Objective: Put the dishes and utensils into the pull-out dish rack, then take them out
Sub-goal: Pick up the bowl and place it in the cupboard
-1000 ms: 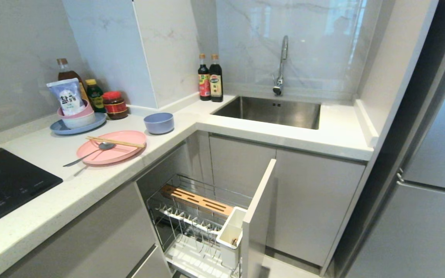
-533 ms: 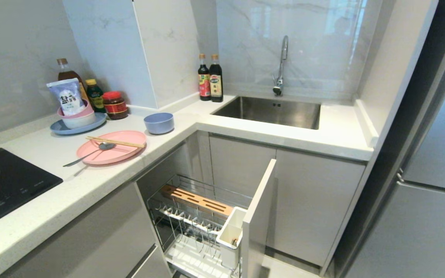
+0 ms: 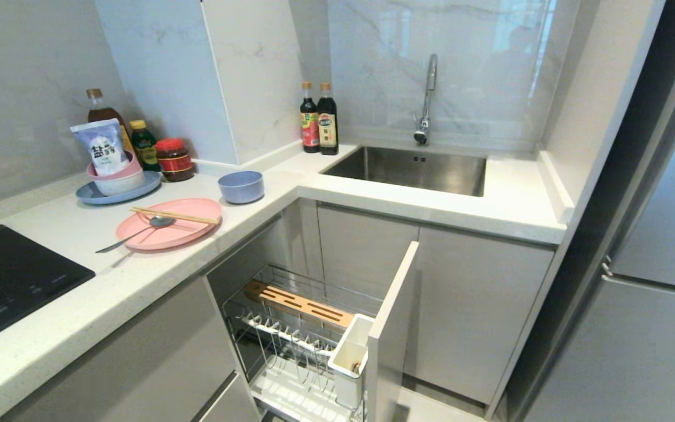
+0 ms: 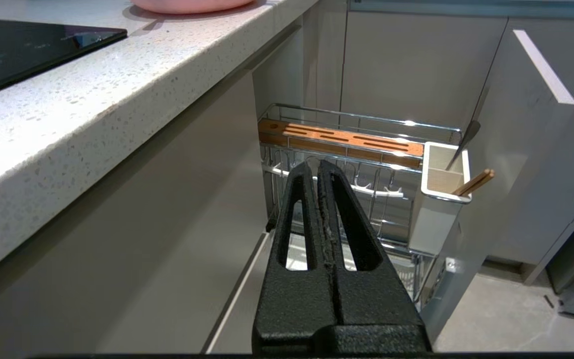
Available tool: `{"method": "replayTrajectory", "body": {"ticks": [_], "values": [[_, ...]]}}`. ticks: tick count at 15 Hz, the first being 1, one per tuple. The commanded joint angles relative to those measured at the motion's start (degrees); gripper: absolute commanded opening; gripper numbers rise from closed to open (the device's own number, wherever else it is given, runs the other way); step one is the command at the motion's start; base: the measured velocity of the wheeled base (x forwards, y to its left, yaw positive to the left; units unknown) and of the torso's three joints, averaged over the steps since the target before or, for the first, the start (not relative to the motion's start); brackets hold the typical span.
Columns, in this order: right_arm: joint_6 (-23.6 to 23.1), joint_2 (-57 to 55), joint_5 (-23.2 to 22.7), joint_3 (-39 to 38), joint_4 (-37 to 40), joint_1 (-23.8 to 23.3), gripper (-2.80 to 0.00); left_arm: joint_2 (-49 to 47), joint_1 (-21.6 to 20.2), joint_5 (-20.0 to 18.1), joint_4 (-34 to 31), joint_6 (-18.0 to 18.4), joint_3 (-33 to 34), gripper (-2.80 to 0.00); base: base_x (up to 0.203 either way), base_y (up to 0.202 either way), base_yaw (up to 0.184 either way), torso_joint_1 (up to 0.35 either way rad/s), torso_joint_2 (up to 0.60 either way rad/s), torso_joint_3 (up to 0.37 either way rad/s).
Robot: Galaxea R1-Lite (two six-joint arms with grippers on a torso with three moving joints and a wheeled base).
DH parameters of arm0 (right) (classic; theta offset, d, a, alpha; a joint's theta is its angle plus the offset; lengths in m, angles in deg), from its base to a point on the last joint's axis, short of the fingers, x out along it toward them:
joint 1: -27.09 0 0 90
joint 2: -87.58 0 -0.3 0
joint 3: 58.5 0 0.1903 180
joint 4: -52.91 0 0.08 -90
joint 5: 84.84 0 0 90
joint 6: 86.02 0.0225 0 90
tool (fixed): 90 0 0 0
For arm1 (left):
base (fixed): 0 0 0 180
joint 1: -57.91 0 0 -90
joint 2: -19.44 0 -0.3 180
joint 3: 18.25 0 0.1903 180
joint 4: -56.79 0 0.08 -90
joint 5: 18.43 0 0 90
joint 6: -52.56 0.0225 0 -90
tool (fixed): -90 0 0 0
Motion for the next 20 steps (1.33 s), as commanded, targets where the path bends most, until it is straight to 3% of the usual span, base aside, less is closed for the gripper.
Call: {"method": "replayTrajectory", "body": {"ticks": [1, 5, 11, 20], "values": [[0.0, 0.2, 0.0, 0.0, 0.0, 0.0, -2.8, -0.1, 0.0, 0.3, 0.6, -0.3, 0.2, -2.8, 0.0, 0.0, 0.0, 0.0, 0.0, 0.0], [0.0, 0.2, 0.0, 0.0, 0.0, 0.0, -2.8, -0.1, -0.1, 2.0, 0.9, -3.2, 0.2, -2.8, 0.0, 0.0, 0.0, 0.0, 0.0, 0.0], [0.0, 0.2, 0.0, 0.0, 0.0, 0.0, -2.8, -0.1, 0.0, 2.0, 0.9, -3.1, 0.2, -2.8, 0.0, 0.0, 0.0, 0.0, 0.0, -0.007], [0.0, 0.2, 0.0, 0.0, 0.0, 0.0, -2.8, -0.1, 0.0, 2.0, 0.5, -2.9, 0.0, -2.8, 0.0, 0.0, 0.0, 0.004, 0.0, -0.178]]}}
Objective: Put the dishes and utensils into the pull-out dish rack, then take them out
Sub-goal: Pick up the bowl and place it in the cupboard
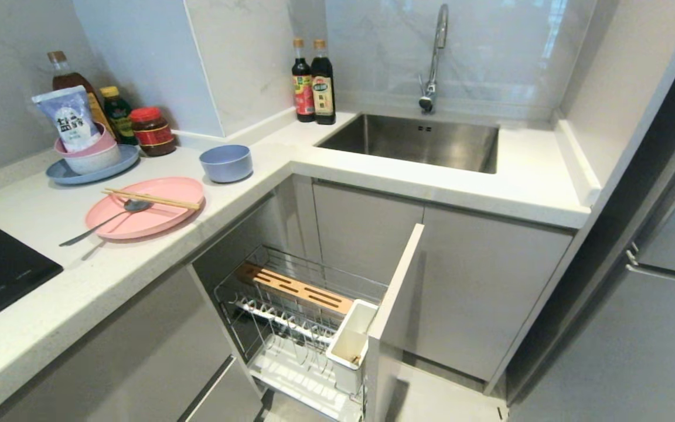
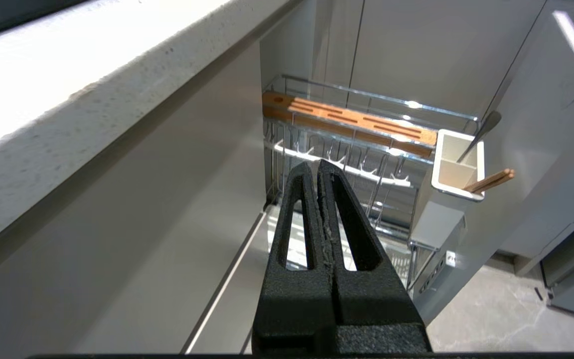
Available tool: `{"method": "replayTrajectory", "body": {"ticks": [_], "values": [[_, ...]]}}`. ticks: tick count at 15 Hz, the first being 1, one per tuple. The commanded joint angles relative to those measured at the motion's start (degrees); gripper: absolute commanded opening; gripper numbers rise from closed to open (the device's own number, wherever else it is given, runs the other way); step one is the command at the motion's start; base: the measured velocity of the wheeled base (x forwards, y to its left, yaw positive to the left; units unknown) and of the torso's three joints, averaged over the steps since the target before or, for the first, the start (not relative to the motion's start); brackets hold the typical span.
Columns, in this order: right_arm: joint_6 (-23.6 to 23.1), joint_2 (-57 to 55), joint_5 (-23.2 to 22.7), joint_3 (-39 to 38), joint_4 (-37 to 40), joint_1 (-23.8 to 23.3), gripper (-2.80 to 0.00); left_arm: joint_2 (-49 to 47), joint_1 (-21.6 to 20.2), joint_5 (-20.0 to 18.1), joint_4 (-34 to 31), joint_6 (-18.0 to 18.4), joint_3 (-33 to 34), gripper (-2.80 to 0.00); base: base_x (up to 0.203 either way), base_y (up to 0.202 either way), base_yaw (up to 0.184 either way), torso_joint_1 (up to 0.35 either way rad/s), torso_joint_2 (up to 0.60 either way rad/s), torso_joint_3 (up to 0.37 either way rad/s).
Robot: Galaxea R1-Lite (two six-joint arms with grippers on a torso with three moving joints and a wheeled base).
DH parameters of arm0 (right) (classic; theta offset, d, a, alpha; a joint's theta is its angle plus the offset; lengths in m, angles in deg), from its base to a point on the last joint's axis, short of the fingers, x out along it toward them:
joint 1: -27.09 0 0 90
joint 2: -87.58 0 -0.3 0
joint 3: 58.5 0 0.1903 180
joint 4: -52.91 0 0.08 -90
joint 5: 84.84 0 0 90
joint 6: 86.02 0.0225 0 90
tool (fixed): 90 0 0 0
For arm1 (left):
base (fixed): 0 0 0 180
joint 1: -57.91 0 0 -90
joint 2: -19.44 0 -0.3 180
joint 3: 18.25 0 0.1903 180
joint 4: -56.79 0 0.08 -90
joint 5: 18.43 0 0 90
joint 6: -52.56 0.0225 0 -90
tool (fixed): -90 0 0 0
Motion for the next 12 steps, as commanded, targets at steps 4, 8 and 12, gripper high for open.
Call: {"method": "replayTrajectory", "body": {"ticks": [4, 8, 12], "values": [[0.0, 0.2, 0.0, 0.0, 0.0, 0.0, -2.8, -0.1, 0.0, 0.0, 0.0, 0.0, 0.0, -2.8, 0.0, 0.0, 0.0, 0.0, 0.01, -0.197], [0.0, 0.2, 0.0, 0.0, 0.0, 0.0, -2.8, -0.1, 0.0, 0.0, 0.1, 0.0, 0.0, -2.8, 0.0, 0.0, 0.0, 0.003, 0.0, -0.2], [0.0, 0.2, 0.0, 0.0, 0.0, 0.0, -2.8, -0.1, 0.0, 0.0, 0.2, 0.0, 0.1, -2.8, 0.0, 0.0, 0.0, 0.005, 0.0, -0.199]]}}
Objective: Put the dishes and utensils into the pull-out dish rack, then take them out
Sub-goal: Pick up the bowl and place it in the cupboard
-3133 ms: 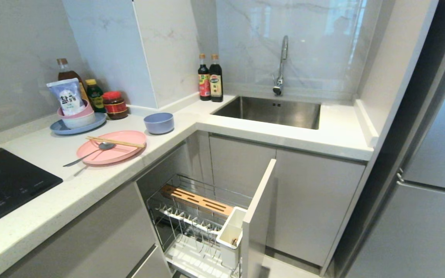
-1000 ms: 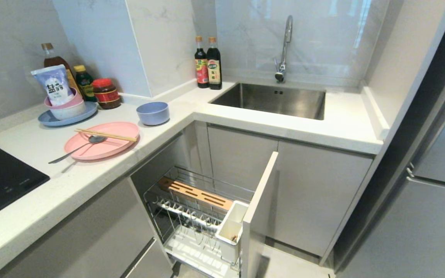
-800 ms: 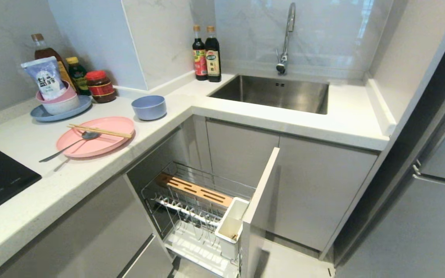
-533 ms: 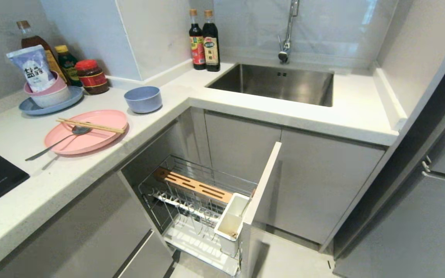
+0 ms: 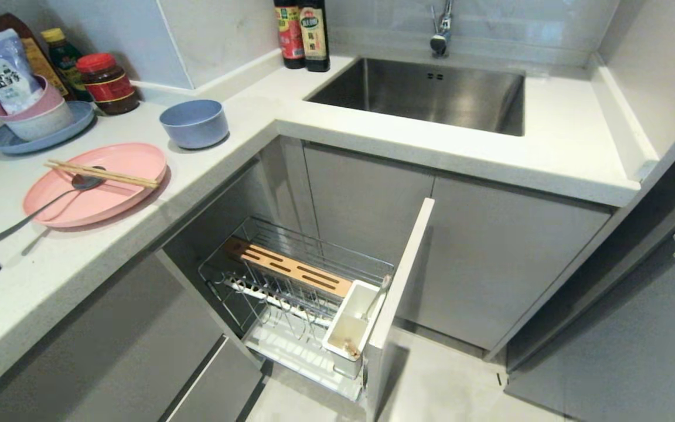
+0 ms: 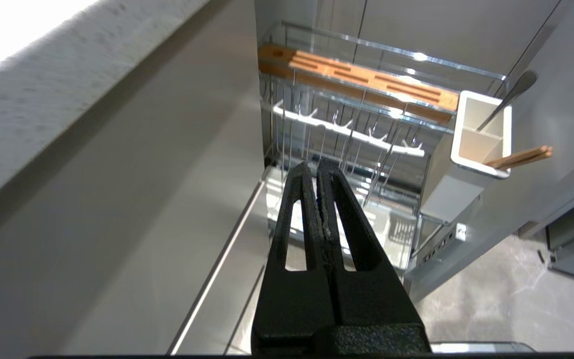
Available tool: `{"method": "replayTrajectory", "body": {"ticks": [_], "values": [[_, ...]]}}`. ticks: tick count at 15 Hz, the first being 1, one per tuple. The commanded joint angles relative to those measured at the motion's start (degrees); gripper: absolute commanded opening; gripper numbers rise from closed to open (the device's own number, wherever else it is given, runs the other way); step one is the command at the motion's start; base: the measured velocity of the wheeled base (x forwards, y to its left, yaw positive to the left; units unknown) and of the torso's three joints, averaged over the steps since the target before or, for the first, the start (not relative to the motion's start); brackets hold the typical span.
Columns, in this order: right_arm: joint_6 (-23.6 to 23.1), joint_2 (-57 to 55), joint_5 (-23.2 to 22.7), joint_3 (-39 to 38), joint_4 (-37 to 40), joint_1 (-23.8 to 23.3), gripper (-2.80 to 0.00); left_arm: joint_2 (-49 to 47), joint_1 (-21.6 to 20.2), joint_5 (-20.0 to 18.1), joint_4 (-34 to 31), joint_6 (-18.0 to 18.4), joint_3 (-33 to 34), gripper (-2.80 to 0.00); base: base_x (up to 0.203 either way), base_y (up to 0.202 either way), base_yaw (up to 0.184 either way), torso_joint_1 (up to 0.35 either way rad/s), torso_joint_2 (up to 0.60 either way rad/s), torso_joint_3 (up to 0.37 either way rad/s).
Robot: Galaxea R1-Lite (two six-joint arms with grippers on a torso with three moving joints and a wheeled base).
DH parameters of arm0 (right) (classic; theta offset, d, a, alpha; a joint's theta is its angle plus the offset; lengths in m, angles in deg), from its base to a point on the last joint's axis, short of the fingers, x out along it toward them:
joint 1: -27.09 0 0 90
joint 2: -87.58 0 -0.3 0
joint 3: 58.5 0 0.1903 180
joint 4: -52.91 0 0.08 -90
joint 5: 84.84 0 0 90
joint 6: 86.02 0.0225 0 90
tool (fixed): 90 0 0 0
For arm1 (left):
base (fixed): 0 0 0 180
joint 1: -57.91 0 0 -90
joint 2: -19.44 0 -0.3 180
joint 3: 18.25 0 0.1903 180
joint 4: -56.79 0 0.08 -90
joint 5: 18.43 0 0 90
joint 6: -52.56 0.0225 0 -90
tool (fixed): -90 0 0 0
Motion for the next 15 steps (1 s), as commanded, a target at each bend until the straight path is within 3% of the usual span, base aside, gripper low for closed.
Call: {"method": "replayTrajectory", "body": {"ticks": [1, 15], "values": [[0.0, 0.2, 0.0, 0.0, 0.0, 0.0, -2.8, -0.1, 0.0, 0.0, 0.0, 0.0, 0.0, -2.8, 0.0, 0.0, 0.0, 0.007, 0.0, -0.193], [0.0, 0.2, 0.0, 0.0, 0.0, 0.0, -2.8, -0.1, 0.0, 0.0, 0.1, -0.1, 0.0, -2.8, 0.0, 0.0, 0.0, 0.004, 0.0, -0.197]]}}
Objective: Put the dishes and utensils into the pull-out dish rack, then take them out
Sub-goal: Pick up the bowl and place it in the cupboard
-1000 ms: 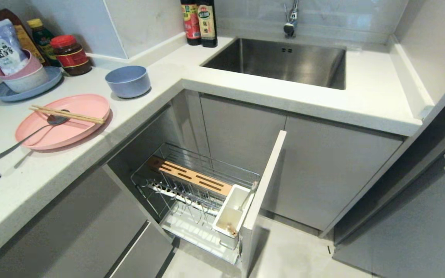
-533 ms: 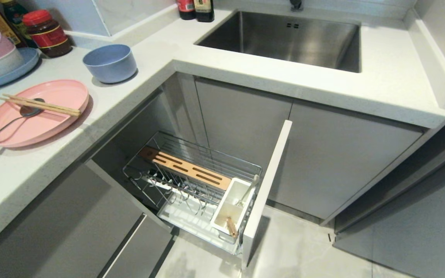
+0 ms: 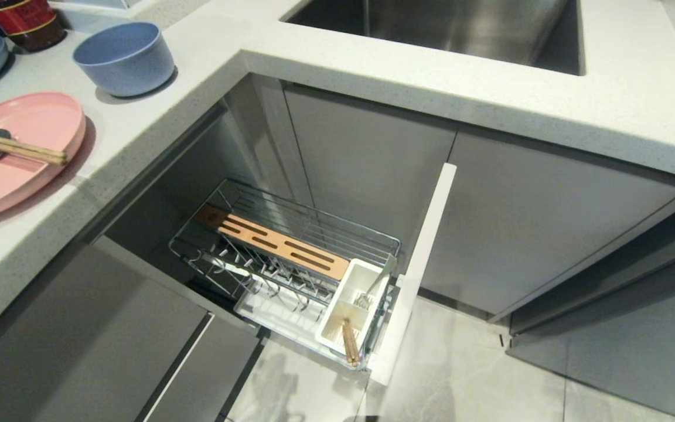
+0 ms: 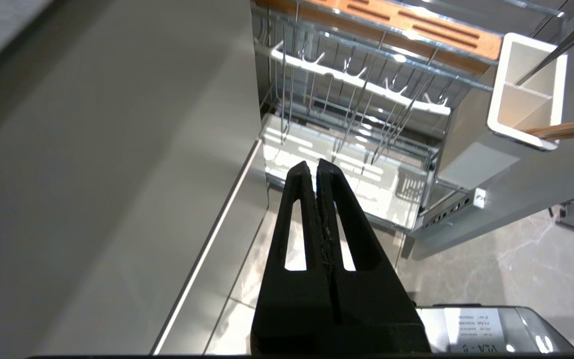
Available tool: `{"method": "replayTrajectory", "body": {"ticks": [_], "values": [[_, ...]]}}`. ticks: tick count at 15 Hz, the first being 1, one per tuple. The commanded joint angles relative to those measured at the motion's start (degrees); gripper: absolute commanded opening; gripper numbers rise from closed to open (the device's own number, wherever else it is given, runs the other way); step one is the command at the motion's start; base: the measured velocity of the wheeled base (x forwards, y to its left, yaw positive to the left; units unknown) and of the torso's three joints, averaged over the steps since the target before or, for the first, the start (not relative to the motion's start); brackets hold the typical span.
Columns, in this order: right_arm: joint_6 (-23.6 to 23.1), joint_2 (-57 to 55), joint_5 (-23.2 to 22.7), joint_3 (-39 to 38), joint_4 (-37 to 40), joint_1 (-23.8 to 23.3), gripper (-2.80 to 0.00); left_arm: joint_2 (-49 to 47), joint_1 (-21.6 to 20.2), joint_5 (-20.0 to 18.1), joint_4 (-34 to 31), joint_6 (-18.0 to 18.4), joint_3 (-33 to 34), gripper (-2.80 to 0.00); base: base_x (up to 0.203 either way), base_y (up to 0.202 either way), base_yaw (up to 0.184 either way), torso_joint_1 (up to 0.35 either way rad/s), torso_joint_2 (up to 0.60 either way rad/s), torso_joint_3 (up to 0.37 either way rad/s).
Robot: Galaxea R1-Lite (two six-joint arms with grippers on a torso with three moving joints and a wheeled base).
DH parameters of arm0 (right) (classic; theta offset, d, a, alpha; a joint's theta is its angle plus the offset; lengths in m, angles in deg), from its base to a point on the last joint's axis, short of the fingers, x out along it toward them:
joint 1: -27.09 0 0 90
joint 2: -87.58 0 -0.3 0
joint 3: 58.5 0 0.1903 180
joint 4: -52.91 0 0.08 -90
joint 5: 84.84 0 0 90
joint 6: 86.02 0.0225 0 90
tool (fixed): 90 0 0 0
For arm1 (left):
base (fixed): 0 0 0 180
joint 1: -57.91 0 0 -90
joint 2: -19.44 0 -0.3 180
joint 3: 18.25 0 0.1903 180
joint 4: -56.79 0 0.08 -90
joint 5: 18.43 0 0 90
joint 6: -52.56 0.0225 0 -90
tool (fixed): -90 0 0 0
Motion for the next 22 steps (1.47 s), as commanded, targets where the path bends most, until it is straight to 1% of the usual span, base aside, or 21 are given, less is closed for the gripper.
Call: {"method": "replayTrajectory", "body": {"ticks": [1, 8, 10, 11, 13, 15, 17, 20, 22], "values": [[0.0, 0.2, 0.0, 0.0, 0.0, 0.0, -2.8, -0.1, 0.0, 0.0, 0.0, 0.0, 0.0, -2.8, 0.0, 0.0, 0.0, 0.004, 0.0, -0.191], [0.0, 0.2, 0.0, 0.0, 0.0, 0.0, -2.8, -0.1, 0.0, -0.1, 0.1, 0.2, 0.1, -2.8, 0.0, 0.0, 0.0, 0.001, 0.0, -0.03], [0.0, 0.2, 0.0, 0.0, 0.0, 0.0, -2.8, -0.1, 0.0, 0.2, 0.2, 0.2, -1.5, -2.8, 0.0, 0.0, 0.0, 0.0, 0.0, 0.0], [0.0, 0.2, 0.0, 0.0, 0.0, 0.0, -2.8, -0.1, 0.0, 0.2, -0.1, 0.2, -4.9, -2.8, 0.0, 0.0, 0.0, 0.0, 0.0, 0.0], [0.0, 0.2, 0.0, 0.0, 0.0, 0.0, -2.8, -0.2, 0.0, -0.1, -2.9, 0.2, -15.4, -2.8, 0.0, 0.0, 0.0, 0.0, 0.0, 0.0], [0.0, 0.2, 0.0, 0.0, 0.0, 0.0, -2.8, -1.6, 0.0, -0.7, -9.1, 0.3, -28.7, -2.8, 0.0, 0.0, 0.0, 0.0, 0.0, 0.0], [0.0, 0.2, 0.0, 0.0, 0.0, 0.0, -2.8, -5.4, 0.0, -1.4, -14.9, 0.4, -42.3, -2.8, 0.0, 0.0, 0.0, 0.0, 0.0, 0.0], [0.0, 0.2, 0.0, 0.0, 0.0, 0.0, -2.8, -19.9, 0.0, -1.9, -19.0, 0.6, -62.1, -2.8, 0.0, 0.0, 0.0, 0.0, 0.0, 0.0], [0.0, 0.2, 0.0, 0.0, 0.0, 0.0, -2.8, -30.9, 0.3, -1.8, -19.9, 0.7, -72.4, -2.8, 0.0, 0.0, 0.0, 0.0, 0.0, 0.0]]}}
